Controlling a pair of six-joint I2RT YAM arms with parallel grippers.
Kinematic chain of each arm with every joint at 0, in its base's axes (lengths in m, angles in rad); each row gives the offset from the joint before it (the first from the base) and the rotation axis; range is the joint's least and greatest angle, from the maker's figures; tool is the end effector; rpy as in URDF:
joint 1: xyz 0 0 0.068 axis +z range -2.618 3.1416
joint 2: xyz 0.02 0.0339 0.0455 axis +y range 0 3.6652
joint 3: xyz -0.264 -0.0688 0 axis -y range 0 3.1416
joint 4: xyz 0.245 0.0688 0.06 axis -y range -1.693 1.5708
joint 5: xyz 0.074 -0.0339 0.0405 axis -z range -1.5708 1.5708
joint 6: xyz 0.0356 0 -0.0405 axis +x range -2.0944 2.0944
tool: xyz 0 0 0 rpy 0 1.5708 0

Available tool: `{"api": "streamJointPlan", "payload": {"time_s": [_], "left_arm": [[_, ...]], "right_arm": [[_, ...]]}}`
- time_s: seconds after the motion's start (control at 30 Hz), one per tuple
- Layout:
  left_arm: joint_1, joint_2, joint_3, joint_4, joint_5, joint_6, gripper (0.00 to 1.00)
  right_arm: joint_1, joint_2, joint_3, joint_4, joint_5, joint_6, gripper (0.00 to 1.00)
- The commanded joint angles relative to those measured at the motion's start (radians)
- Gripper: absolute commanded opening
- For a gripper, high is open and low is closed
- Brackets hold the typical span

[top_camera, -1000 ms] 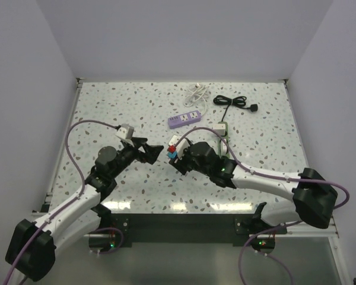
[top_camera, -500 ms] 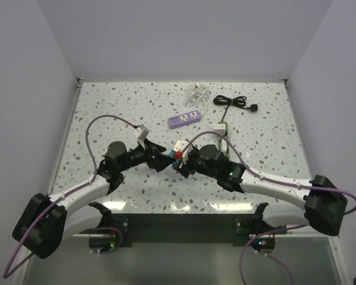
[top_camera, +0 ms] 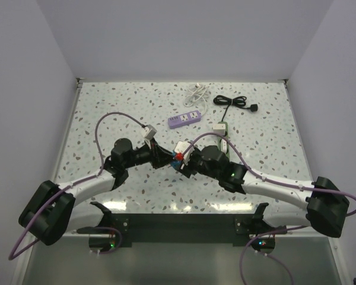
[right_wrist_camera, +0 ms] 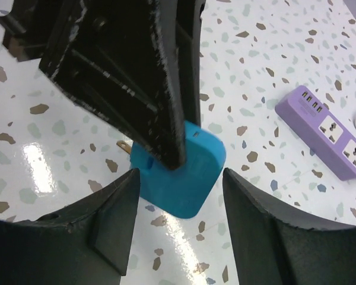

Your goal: Insert the plug

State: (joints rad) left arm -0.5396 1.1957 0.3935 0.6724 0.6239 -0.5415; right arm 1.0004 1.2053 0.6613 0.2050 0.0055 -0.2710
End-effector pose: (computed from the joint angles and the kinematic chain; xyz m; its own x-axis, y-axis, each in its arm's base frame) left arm 0.1941 -0.1405 0.2114 -0.5662 -0.1485 -0.8108 0.7260 0.3759 -0.5759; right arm 0.1458 0.2269 0.2482 0.0516 -0.4154 -0.9082 -0.8563 0.4495 -0.2542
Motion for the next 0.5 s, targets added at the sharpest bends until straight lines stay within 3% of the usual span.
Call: {"api": "streamJointPlan", "payload": {"time_s": [0.0,0.03,0.1,0.13,0.23,0.27,0.33,0.47], "left_arm": [[-0.026,0.021,0.03,0.119,0.137,0.012,0.2],[-0.028,0.025,0.028,0.131,0.148,0.009,0.1],[-0.03,0.039,0.027,0.147,0.16,0.011,0.0],[-0.03,0.041,0.027,0.151,0.157,0.011,0.0],[-0.03,0.048,0.027,0.17,0.152,0.009,0.0],[-0.03,0.045,0.028,0.177,0.145,0.009,0.0],[-0.026,0.033,0.033,0.165,0.12,0.034,0.0],[-0.019,-0.028,0.067,0.056,-0.039,0.133,0.0]], "right_arm": [[0.0,-0.009,0.012,0.068,-0.009,-0.017,0.35],[0.0,-0.006,0.014,0.07,0.016,-0.014,0.36],[0.0,0.0,0.018,0.07,0.031,-0.007,0.39],[0.0,-0.001,0.023,0.068,0.039,-0.002,0.46],[-0.002,-0.004,0.024,0.07,0.048,0.003,0.51],[0.0,-0.007,0.024,0.068,0.06,0.006,0.64],[0.0,-0.018,0.026,0.063,0.085,0.025,0.75],[-0.003,-0.084,0.012,0.057,0.183,0.062,0.82]]}}
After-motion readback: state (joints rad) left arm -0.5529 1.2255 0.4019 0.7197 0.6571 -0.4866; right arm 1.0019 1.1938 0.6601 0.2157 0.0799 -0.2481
